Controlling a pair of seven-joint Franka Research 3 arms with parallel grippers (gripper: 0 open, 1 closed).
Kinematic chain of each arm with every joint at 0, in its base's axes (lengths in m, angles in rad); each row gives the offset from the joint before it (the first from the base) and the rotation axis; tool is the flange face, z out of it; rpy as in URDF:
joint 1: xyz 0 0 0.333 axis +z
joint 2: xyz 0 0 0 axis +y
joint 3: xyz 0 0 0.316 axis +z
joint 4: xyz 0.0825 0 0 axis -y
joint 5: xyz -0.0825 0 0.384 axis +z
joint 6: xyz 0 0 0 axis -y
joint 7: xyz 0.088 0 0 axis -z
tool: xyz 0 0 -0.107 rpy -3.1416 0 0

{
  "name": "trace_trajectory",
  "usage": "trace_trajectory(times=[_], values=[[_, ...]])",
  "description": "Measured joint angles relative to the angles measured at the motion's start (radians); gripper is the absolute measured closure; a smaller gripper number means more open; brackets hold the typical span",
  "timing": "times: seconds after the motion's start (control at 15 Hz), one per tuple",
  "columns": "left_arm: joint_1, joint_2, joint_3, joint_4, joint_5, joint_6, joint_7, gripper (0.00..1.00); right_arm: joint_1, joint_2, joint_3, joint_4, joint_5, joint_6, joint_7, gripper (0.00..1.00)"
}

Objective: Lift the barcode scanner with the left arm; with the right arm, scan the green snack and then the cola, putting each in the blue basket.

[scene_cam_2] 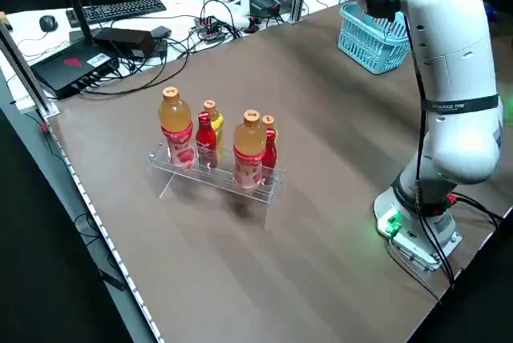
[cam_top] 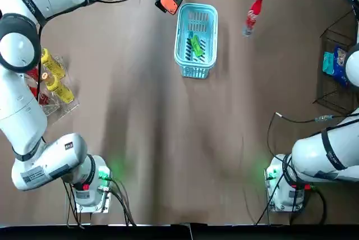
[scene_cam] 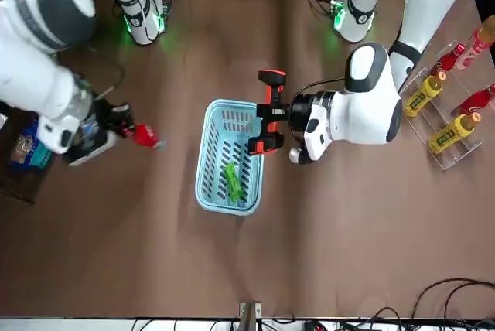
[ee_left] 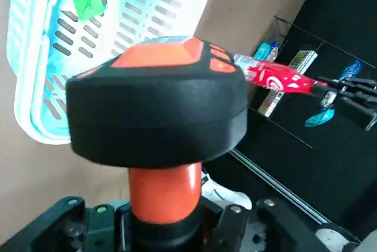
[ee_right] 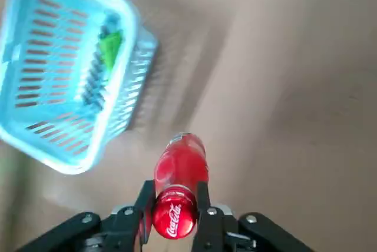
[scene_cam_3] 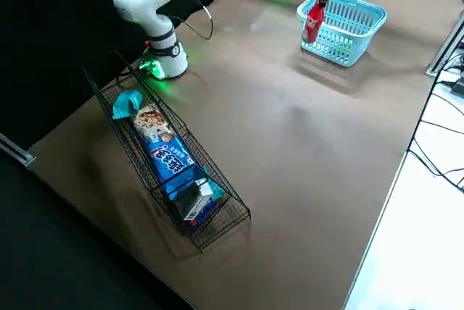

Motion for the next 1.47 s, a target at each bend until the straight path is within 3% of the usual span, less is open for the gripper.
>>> trace_trajectory(times=[0.27,0.4,0.8,1.27,1.47], values=[[-0.001,0.000,-0.008,0.000,-0.022,-0.062,-0.004,0.94,0.013,0.003,0.113,0.008,0.052,0.011,0.057,0.68],[-0.001,0.000,-0.008,0.000,-0.028,-0.096,-0.004,0.94,0.059,0.003,0.133,0.015,0.059,0.049,0.124,0.68],[-0.036,0.000,-0.010,0.000,-0.105,-0.106,-0.023,0.94,0.165,0.004,0.140,0.018,0.108,0.227,0.226,0.68],[-0.048,0.009,-0.005,-0.001,-0.105,-0.106,0.020,0.94,0.188,0.004,0.135,0.021,0.112,0.237,0.243,0.68],[-0.082,0.022,0.038,-0.001,-0.105,-0.105,0.071,0.94,0.188,0.004,0.135,0.022,0.114,0.237,0.243,0.68]])
